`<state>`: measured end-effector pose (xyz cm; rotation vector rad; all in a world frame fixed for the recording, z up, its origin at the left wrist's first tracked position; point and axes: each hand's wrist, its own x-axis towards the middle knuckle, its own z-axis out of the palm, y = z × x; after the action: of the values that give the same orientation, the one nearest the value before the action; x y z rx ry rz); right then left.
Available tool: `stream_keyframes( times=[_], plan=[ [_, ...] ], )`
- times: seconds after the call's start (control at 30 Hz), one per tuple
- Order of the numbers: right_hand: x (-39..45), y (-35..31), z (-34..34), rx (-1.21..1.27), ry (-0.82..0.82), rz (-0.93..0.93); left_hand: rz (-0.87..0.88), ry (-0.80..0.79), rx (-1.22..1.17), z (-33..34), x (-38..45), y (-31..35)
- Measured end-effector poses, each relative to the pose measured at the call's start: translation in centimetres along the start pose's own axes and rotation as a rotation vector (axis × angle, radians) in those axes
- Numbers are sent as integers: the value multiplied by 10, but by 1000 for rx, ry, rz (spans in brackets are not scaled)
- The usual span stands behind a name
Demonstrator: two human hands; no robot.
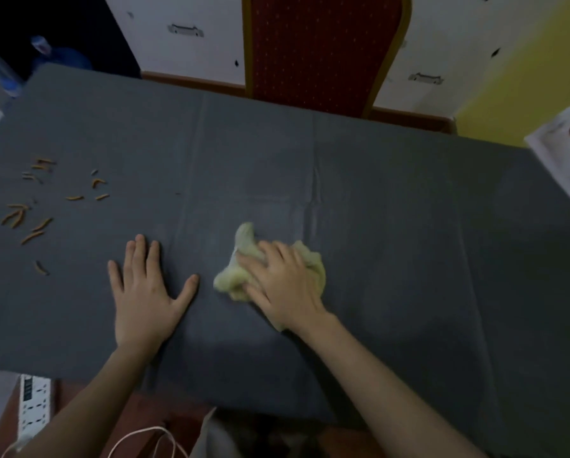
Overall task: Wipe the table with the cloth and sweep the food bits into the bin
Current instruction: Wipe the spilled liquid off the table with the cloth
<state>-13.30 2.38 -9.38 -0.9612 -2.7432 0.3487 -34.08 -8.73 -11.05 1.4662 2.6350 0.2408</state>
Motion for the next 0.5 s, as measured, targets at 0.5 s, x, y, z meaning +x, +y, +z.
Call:
stream_keyframes(
  times=[0.5],
  plan=[
    [-24,169,-57,-171,166,718,234,-24,-130,-4,45,62]
  ],
)
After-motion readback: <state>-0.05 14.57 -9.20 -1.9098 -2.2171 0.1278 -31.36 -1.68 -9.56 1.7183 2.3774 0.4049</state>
